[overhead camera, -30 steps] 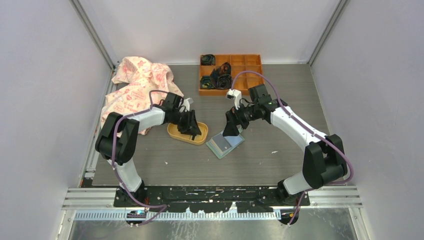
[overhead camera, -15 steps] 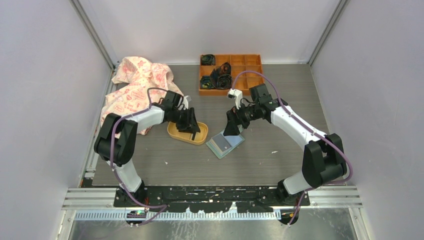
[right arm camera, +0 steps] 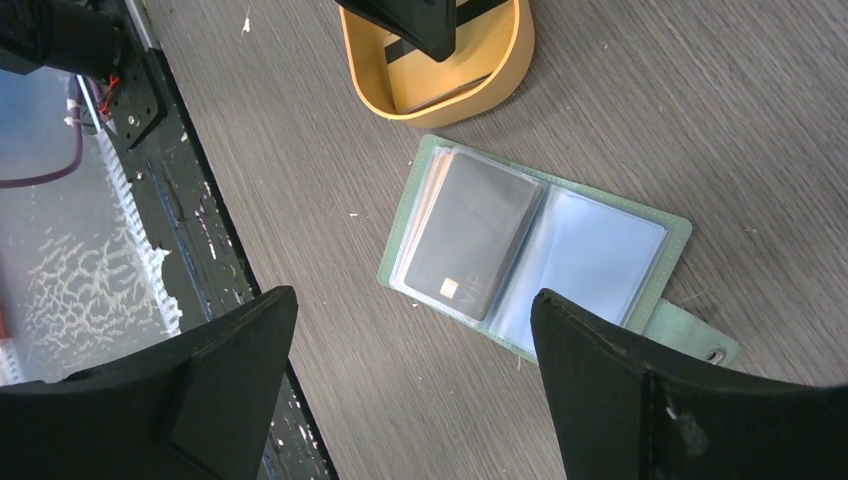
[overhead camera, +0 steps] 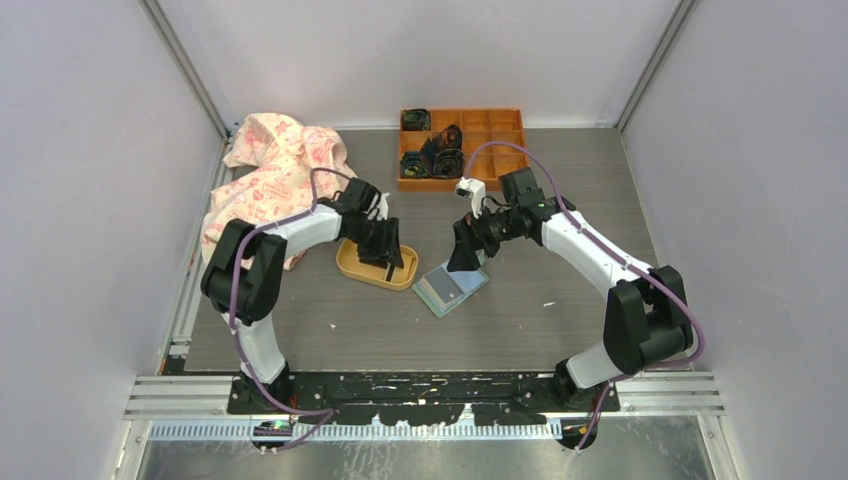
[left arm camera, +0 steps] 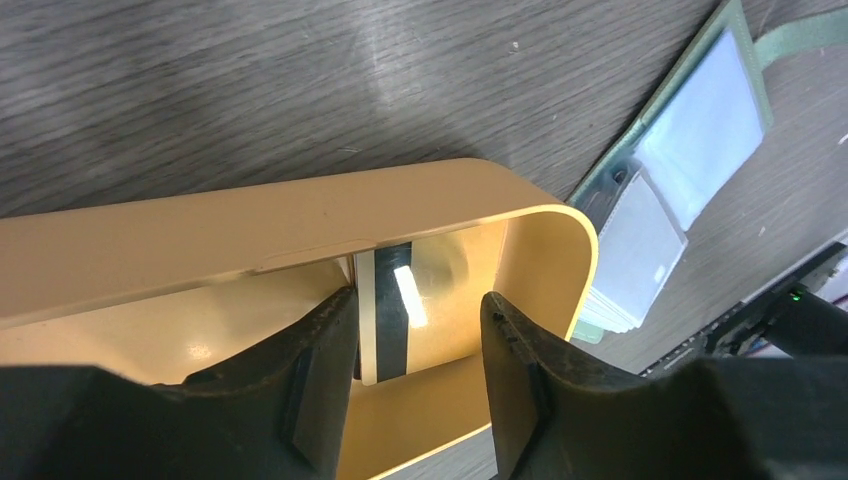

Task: Put the credit cards into the card holder
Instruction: Pick up the credit card from the storage box.

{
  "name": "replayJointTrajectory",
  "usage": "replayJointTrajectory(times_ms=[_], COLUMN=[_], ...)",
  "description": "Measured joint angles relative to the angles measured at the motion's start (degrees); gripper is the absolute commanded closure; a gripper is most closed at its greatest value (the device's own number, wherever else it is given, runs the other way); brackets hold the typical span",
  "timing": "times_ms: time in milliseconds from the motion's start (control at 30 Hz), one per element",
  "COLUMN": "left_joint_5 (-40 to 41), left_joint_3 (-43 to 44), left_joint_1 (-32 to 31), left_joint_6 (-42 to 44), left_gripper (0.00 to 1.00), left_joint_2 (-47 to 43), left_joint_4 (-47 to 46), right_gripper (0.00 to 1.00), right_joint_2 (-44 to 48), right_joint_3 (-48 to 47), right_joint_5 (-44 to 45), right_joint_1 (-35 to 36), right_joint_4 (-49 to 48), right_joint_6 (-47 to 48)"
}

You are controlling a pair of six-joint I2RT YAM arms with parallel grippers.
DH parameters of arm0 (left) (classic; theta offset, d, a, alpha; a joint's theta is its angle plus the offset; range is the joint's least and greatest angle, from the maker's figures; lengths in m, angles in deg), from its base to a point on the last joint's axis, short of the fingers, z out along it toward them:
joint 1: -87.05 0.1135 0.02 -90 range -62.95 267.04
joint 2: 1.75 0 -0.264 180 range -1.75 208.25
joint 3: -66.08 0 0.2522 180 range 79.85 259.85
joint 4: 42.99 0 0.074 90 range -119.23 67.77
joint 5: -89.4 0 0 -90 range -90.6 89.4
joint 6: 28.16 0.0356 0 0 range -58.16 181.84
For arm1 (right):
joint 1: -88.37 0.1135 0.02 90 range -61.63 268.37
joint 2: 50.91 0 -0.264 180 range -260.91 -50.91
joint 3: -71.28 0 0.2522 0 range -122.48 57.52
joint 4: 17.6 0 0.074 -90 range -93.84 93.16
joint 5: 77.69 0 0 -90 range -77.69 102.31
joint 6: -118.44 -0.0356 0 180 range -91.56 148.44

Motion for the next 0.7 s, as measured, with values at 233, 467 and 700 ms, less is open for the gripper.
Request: replayJointTrajectory(times_ms=[233, 467, 700], left_joint_5=[-6.1, -12.1, -15.8], left_joint_3=[-1.0, -5.2, -8.4], left_joint_1=[1.3, 2.5, 2.8], left_joint_6=[-3.4, -9.1, -13.5], left_gripper=[0.58, 0.61, 0.64], left_joint_2=[1.1, 1.2, 1.3], left_joint_4=[-3.0, -10.8, -17.2], right_gripper=[0.14, 0.29, 0.43], right_joint_2=[-0.5, -4.5, -15.5], right_joint_3=[0.0, 1.5, -2.8], right_joint_5=[-0.8, 5.4, 12.5], right_joint_1=[-0.1, 4.4, 9.3], right_joint_4=[-0.3, -6.3, -10.3], right_joint_6=[-0.2, -5.0, -14.9])
